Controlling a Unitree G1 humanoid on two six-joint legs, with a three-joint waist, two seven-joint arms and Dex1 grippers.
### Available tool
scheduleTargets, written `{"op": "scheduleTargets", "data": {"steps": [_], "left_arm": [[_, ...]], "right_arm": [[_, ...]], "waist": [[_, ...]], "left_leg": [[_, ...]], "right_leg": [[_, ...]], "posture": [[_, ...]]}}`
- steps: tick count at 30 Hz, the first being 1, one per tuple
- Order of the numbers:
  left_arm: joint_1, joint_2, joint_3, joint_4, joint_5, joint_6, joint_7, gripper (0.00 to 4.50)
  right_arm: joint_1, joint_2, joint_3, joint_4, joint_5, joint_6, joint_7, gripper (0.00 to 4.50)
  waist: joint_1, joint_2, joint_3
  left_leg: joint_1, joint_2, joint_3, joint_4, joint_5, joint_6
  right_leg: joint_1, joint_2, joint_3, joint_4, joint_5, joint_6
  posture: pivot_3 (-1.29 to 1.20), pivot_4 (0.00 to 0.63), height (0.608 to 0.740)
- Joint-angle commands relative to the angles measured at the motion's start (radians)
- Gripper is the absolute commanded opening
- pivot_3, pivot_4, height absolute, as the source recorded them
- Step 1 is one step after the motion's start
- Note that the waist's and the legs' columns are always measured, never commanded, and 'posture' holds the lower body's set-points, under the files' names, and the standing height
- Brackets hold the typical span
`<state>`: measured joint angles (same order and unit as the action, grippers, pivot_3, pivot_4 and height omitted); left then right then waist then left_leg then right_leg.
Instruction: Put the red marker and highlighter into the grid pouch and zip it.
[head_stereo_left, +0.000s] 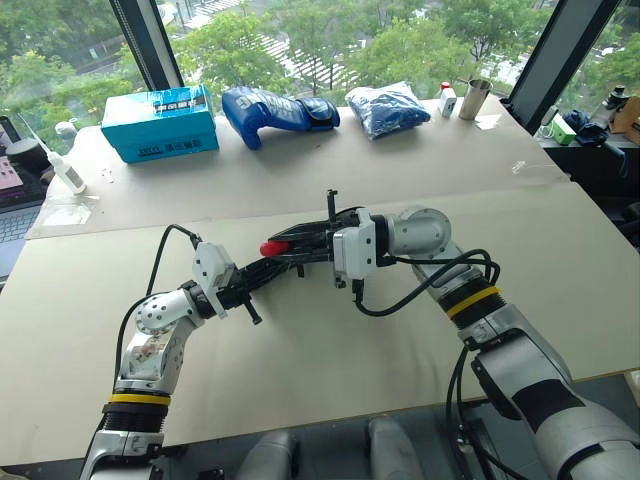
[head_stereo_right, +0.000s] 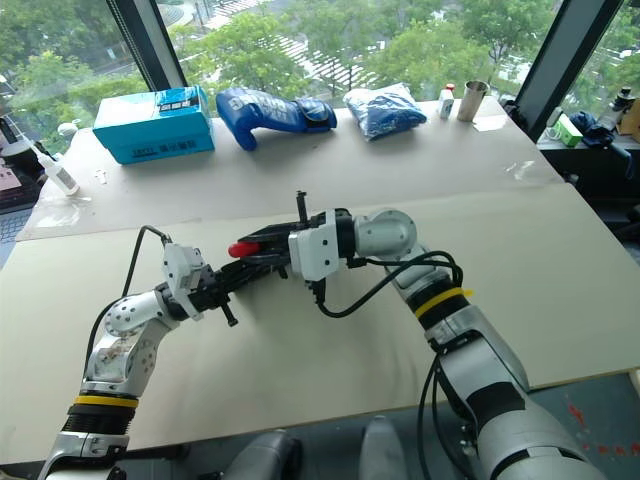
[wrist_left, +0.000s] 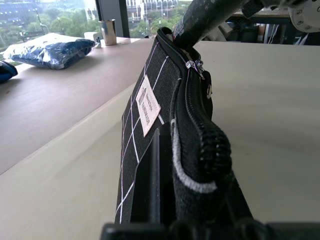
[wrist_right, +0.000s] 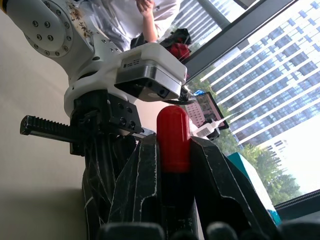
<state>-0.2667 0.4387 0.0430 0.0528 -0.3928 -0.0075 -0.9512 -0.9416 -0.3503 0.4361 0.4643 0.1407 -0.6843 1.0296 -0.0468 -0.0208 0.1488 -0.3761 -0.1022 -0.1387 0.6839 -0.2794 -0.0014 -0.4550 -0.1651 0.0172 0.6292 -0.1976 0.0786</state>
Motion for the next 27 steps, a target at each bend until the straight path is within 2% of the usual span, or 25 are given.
{"op": "scheduleTargets", "data": {"steps": [1,18,20,25,27], "left_arm": [[-0.005,0.015,0.029,-0.044,-0.022,0.001,0.005,0.0],[0.003,0.032,0.06,-0.081,-0.044,0.032,0.011,0.0],[0.01,0.033,0.063,-0.088,-0.044,0.034,0.017,0.0],[0.022,0.033,0.062,-0.101,-0.045,0.037,0.026,0.0],[0.022,0.032,0.059,-0.099,-0.044,0.036,0.028,0.0]], "right_arm": [[-0.002,0.015,-0.059,-0.013,0.024,0.042,0.001,0.48],[-0.02,0.053,-0.082,0.246,-0.104,-0.133,0.009,0.48],[-0.03,0.039,-0.08,0.281,-0.114,-0.143,0.027,1.48],[-0.068,0.011,-0.091,0.317,-0.127,-0.106,0.063,3.22],[-0.095,0.004,-0.112,0.317,-0.123,-0.074,0.048,3.76]], "waist": [[0.0,0.0,0.0],[-0.006,0.0,0.0],[-0.009,0.0,0.0],[-0.013,0.0,0.0],[-0.017,0.0,0.0]], "left_leg": [[0.0,0.0,0.0,0.0,0.0,0.0],[0.0,0.0,0.0,0.0,0.0,0.0],[0.0,0.0,0.0,0.0,0.0,0.0],[0.0,0.0,0.0,-0.001,0.0,0.0],[0.0,0.0,0.0,-0.001,0.0,0.0]], "right_leg": [[0.0,0.0,0.0,0.0,0.0,0.0],[0.0,0.0,0.0,0.0,0.0,0.0],[0.0,0.0,0.0,0.0,0.0,0.0],[0.0,0.0,0.0,0.0,0.0,0.0],[0.0,0.0,0.0,0.0,0.0,0.0]], "posture": [[0.0,0.15,0.74],[0.0,0.15,0.74],[0.0,0.15,0.74],[0.0,0.15,0.74],[0.0,0.15,0.74]]}}
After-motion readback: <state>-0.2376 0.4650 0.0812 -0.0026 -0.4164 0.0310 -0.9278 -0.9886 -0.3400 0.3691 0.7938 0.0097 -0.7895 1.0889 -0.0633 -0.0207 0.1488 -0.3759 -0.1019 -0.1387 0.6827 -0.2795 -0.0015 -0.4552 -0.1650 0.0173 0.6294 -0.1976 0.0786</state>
